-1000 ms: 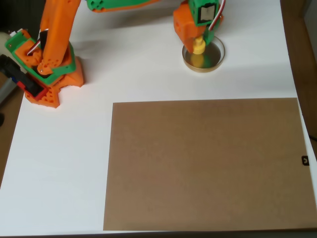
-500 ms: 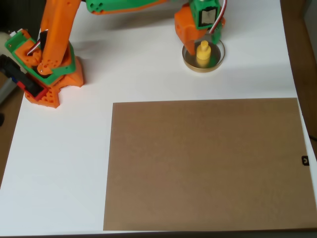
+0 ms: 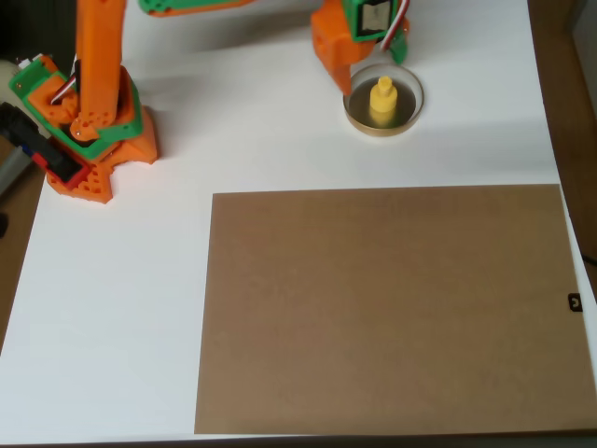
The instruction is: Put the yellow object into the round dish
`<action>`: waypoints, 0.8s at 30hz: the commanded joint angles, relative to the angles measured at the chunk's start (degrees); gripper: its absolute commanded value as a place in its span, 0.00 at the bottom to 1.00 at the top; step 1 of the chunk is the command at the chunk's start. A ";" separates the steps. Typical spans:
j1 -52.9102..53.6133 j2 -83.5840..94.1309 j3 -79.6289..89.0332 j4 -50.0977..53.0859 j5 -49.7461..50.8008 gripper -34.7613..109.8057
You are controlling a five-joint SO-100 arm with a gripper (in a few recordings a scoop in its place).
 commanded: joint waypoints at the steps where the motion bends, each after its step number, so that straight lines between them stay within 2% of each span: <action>1: -0.62 13.36 5.80 0.26 -2.90 0.43; 7: 3.60 25.40 15.82 0.97 -4.92 0.43; 17: 21.53 45.62 24.87 2.81 -6.42 0.44; 24: 31.03 54.76 34.98 -3.16 -1.58 0.43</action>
